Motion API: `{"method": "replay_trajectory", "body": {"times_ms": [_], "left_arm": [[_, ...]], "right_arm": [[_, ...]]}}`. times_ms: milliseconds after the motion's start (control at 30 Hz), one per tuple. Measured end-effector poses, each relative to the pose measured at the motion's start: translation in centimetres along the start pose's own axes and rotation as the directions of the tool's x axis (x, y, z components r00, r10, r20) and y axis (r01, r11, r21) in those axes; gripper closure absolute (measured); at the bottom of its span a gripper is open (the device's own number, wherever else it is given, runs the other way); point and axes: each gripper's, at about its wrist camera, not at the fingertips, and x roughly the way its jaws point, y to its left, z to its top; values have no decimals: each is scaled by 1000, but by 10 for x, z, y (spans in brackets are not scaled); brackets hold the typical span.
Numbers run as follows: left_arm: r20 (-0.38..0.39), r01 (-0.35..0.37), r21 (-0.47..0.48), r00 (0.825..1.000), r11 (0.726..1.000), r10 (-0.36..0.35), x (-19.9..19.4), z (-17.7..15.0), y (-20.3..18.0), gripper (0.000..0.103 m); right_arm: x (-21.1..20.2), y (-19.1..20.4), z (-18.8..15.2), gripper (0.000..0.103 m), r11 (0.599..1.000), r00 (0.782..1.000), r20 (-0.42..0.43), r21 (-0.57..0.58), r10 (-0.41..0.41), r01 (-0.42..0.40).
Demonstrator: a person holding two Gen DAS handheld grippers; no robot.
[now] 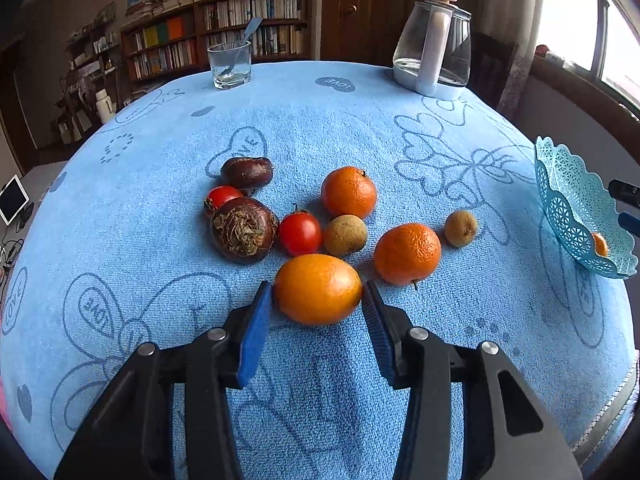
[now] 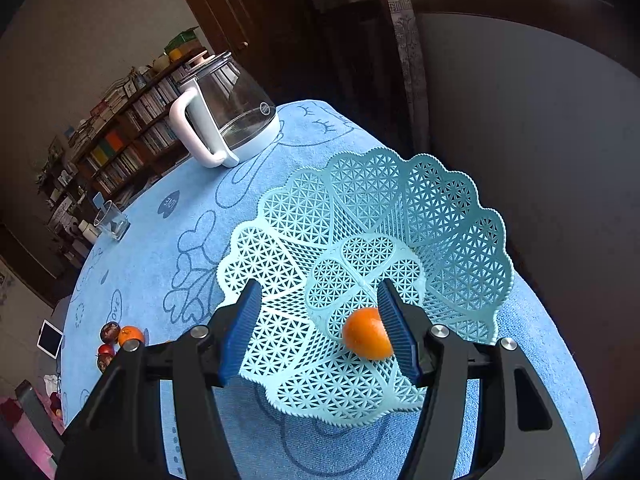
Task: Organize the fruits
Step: 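Grasp the large orange in front of the left tool with the left tool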
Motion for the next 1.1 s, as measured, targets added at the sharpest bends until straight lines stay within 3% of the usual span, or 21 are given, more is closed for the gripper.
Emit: {"method": "replay_trajectory", "body": {"times_ms": [333, 433, 500, 667, 767, 800, 900, 1100], "left_arm": [[40, 19, -1, 999, 1000, -19, -23, 4, -6, 58], [73, 34, 23, 997, 999, -35, -37, 9, -16, 60], [93, 46, 42, 994, 998, -50, -45, 13, -25, 68], [130, 74, 110, 987, 991, -89, -59, 27, -53, 68], [138, 66, 106, 987, 992, -80, -62, 28, -54, 66], [128, 67, 92, 989, 994, -78, -61, 27, -50, 65], [96, 74, 40, 992, 996, -78, -57, 18, -36, 44], [32, 61, 22, 998, 998, -61, -44, -6, -24, 34]], "right_arm": [[-13, -5, 6, 41, 1000, 999, 34, 15, 11, -11], [-19, -7, 7, 41, 1000, 999, 47, 24, 15, -16], [-21, -9, 8, 41, 999, 998, 52, 30, 18, -20], [-27, -13, 11, 41, 999, 998, 61, 40, 31, -34], [-31, -14, 13, 41, 998, 997, 72, 46, 38, -41], [-32, -14, 14, 41, 998, 996, 74, 47, 39, -43], [-30, -13, 13, 41, 998, 997, 68, 46, 46, -49], [-32, -7, 11, 41, 998, 996, 68, 32, 54, -57]]}}
